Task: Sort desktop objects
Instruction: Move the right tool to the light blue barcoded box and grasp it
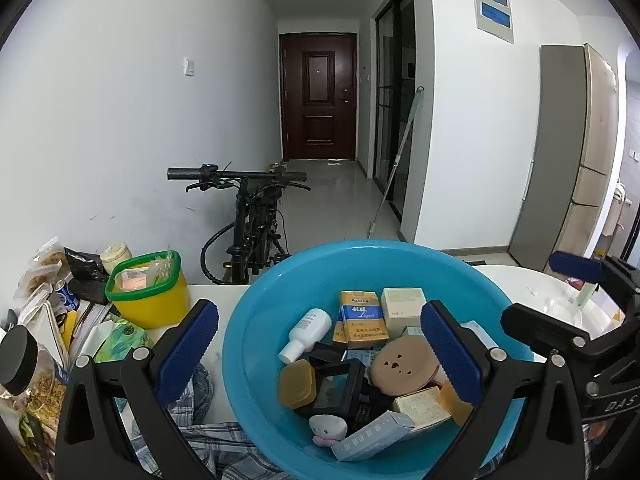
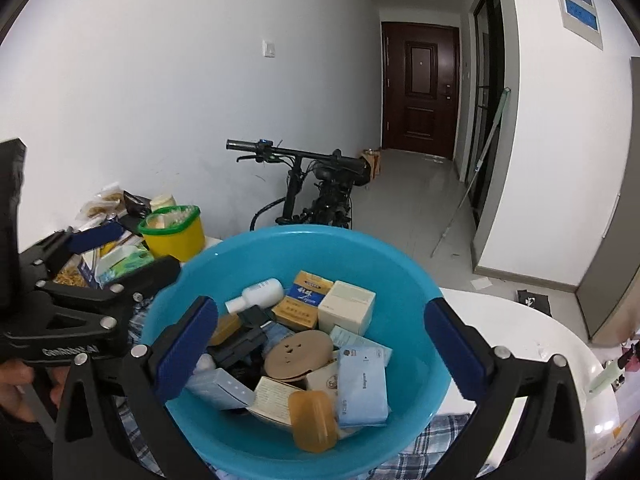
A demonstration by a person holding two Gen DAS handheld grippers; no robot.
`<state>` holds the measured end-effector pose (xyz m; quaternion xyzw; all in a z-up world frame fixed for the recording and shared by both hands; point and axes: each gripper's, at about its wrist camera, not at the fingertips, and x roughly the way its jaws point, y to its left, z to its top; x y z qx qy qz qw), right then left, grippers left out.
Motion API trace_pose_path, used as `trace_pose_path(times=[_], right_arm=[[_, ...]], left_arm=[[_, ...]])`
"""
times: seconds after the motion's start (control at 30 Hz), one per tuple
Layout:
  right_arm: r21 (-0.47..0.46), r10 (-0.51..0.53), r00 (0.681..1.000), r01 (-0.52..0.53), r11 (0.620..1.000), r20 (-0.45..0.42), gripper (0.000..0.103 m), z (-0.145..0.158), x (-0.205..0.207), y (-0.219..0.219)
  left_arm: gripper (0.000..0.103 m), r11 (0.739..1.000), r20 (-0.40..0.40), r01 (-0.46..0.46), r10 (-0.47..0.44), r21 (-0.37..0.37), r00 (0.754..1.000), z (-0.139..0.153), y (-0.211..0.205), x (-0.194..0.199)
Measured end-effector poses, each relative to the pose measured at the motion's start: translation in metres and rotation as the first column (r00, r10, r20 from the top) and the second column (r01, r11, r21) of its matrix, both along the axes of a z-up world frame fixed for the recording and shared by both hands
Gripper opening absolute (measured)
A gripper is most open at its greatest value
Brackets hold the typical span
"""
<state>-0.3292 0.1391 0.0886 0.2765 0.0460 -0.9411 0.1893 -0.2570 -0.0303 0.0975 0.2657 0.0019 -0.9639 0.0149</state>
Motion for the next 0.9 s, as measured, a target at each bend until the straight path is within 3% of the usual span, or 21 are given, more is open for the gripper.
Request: trace_pose_path(times=[0.13, 0.43, 0.57, 0.63, 0.73, 0.9], right_arm=[[0.04, 0.016, 1.0, -0.015, 0.999, -0.012, 0.103, 0.003, 0.004, -0.006], [-0.016, 0.051, 0.998, -0.052, 0.999, -0.021, 0.103, 0.013, 0.033, 0.014], [0.056, 0.022, 1.0, -0.022, 0.998, 0.003, 0.103, -0.013, 0.054, 0.03], [0.049, 0.019, 0.999, -0.021, 0.999, 0.038, 0.103, -0.033, 0.061, 0.043], [0.012, 0.072, 0.988, -0.074, 0.997, 0.136, 0.103, -0.064, 0.063, 0.051], [0.08, 0.107, 0.976, -0.125, 0.989, 0.191, 0.103, -0.103, 0.058, 0.036]], left_arm=[[0.103, 1.0, 0.001, 0.013, -0.013, -0.012, 1.0, -0.001, 0.006, 0.001], [0.103, 0.999, -0.01, 0.044, -0.044, 0.015, 0.999, 0.006, 0.009, 0.005], [0.103, 0.998, -0.015, 0.051, -0.051, 0.028, 0.999, 0.01, 0.008, 0.008], [0.103, 0.998, -0.022, 0.053, -0.052, 0.025, 0.998, 0.012, 0.009, 0.01], [0.103, 0.998, -0.027, 0.057, -0.057, 0.028, 0.998, 0.014, 0.009, 0.012], [0.103, 0.998, -0.026, 0.06, -0.06, 0.014, 0.998, 0.014, 0.011, 0.012]])
